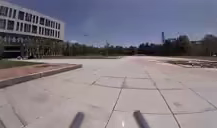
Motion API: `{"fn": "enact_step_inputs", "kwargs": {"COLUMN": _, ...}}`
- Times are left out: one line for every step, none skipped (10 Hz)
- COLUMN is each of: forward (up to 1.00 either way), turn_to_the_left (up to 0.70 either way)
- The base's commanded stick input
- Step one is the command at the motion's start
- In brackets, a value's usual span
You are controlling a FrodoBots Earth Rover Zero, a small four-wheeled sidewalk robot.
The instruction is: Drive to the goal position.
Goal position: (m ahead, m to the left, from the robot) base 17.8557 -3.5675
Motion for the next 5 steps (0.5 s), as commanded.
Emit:
{"fn": "enact_step_inputs", "kwargs": {"forward": 0.85, "turn_to_the_left": 0.00}}
{"fn": "enact_step_inputs", "kwargs": {"forward": 0.85, "turn_to_the_left": 0.00}}
{"fn": "enact_step_inputs", "kwargs": {"forward": 0.85, "turn_to_the_left": 0.00}}
{"fn": "enact_step_inputs", "kwargs": {"forward": 0.85, "turn_to_the_left": 0.00}}
{"fn": "enact_step_inputs", "kwargs": {"forward": 0.85, "turn_to_the_left": 0.00}}
